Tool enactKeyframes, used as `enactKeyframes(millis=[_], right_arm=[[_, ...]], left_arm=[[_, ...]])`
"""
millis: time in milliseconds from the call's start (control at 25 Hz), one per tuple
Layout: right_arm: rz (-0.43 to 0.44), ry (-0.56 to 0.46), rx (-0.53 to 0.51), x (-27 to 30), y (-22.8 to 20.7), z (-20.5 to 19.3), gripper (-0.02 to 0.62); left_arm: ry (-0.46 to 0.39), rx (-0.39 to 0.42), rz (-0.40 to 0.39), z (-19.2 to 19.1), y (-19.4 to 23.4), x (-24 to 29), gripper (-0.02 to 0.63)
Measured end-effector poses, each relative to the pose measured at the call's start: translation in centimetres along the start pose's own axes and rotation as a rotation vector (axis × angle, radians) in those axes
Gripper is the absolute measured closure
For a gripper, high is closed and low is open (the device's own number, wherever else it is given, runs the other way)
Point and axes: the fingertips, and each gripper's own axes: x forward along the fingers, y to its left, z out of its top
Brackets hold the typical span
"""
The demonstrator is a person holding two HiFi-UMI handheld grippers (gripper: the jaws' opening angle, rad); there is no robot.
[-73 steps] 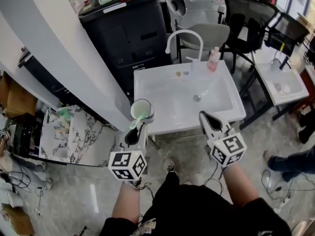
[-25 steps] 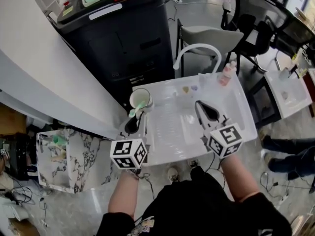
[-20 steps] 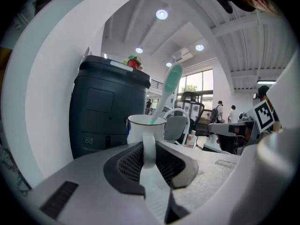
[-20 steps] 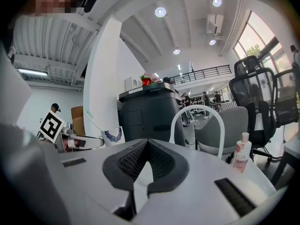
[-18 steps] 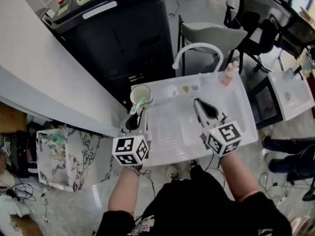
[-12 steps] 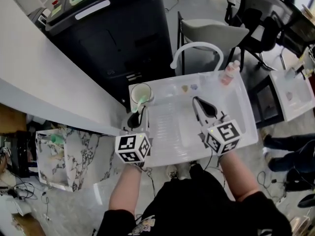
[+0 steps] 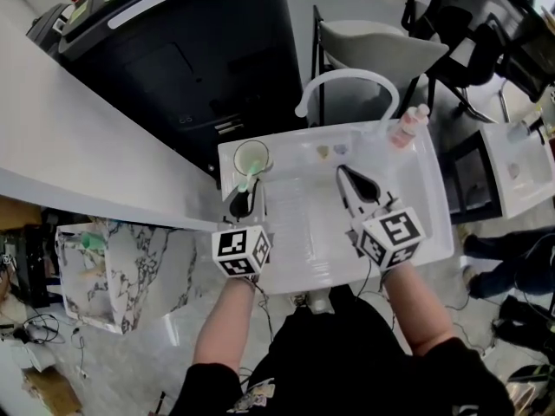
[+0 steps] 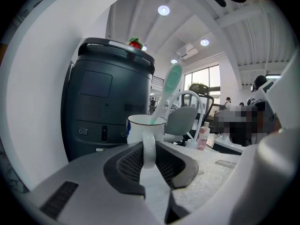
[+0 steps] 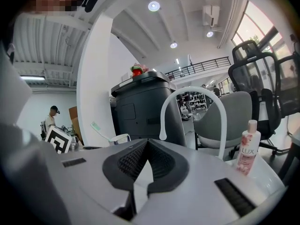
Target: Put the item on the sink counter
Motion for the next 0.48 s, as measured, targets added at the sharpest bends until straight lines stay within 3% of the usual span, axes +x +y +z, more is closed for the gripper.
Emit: enactKeyframes(millis=[480], right_arm=[[0.007, 0.06, 0.015, 2.0, -2.8, -2.9, 0.598]], left_arm=[[0.033, -0.03, 0.064, -4.8, 1.8, 5.9, 0.545]])
